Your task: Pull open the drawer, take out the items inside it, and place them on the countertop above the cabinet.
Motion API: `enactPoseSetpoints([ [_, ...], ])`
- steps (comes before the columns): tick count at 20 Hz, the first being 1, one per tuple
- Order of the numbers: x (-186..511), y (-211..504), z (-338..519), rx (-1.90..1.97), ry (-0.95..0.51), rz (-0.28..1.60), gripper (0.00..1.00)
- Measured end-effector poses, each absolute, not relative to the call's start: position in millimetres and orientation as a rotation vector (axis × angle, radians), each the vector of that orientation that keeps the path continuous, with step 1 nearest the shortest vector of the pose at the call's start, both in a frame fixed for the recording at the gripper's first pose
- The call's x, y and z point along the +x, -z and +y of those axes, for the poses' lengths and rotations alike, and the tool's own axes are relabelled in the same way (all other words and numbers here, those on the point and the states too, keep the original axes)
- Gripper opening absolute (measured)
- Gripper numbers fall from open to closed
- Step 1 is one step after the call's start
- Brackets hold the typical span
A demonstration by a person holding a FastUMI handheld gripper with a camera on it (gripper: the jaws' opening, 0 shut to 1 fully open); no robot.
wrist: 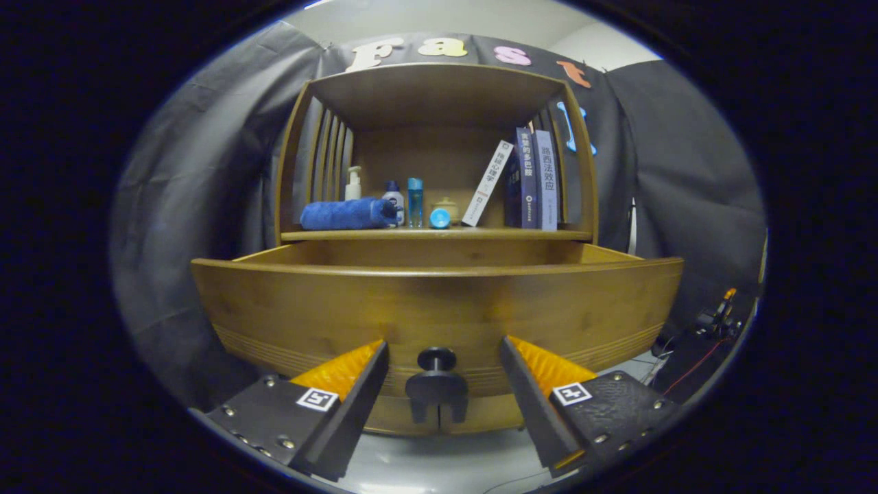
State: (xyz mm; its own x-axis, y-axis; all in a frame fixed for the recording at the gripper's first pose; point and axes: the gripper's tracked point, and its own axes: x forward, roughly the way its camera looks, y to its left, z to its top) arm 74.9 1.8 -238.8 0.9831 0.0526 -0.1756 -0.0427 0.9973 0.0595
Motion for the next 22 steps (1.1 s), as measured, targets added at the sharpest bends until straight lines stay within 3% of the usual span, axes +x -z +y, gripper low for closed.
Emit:
enactPoseSetpoints([
  [22,196.3,239.1,18.7,0.065,-0.047,0.206,0.99],
])
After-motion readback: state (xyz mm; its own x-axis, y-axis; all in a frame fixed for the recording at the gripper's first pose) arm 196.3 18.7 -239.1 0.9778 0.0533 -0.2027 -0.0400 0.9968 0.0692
